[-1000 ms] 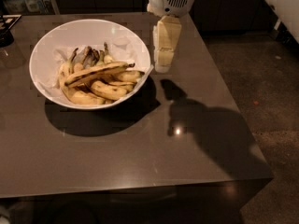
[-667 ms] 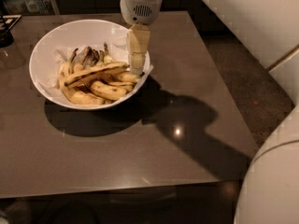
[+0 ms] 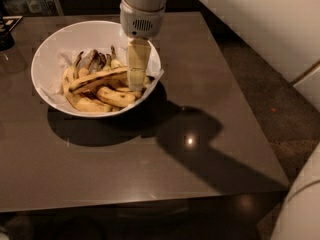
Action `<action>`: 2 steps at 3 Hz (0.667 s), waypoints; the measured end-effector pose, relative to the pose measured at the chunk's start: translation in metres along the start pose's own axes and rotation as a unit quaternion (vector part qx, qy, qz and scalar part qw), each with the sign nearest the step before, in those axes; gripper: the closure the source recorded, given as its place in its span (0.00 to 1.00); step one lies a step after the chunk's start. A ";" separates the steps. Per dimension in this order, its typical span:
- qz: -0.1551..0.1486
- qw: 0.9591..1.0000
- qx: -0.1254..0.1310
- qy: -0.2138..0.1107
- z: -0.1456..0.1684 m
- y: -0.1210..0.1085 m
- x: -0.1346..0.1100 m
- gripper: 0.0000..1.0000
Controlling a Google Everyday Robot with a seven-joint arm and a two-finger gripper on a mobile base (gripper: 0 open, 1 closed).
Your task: Pick banana from white bowl
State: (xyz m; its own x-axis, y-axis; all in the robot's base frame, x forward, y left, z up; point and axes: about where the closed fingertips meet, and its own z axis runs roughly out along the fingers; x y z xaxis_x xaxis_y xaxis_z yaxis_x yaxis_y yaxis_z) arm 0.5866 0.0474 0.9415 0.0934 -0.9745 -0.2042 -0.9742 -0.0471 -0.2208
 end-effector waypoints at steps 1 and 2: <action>-0.010 1.000 0.002 0.006 0.006 0.007 -0.010 0.02; -0.040 0.999 0.012 0.017 0.006 0.003 -0.025 0.08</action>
Offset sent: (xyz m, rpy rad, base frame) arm -0.0017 0.0393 0.0035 -0.0961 -0.0716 0.1206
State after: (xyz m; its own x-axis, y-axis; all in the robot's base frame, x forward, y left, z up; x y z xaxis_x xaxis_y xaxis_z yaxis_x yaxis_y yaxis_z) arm 0.5829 0.0726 0.9400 0.1629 -0.9748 -0.1521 -0.9588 -0.1200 -0.2575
